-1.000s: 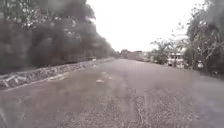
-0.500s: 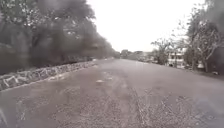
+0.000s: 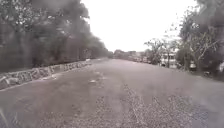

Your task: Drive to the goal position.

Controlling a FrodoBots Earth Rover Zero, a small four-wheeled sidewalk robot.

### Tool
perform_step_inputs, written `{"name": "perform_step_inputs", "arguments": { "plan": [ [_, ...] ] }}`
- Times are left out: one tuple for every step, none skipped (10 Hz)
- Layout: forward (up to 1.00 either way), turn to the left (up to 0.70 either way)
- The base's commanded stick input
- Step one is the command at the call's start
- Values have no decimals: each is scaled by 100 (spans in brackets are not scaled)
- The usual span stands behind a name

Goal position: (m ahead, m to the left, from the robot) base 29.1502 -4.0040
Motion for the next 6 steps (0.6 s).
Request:
{"name": "perform_step_inputs", "arguments": {
  "plan": [
    [0, -38],
    [0, -45],
    [0, -45],
    [0, -40],
    [0, -21],
    [0, -1]
  ]
}}
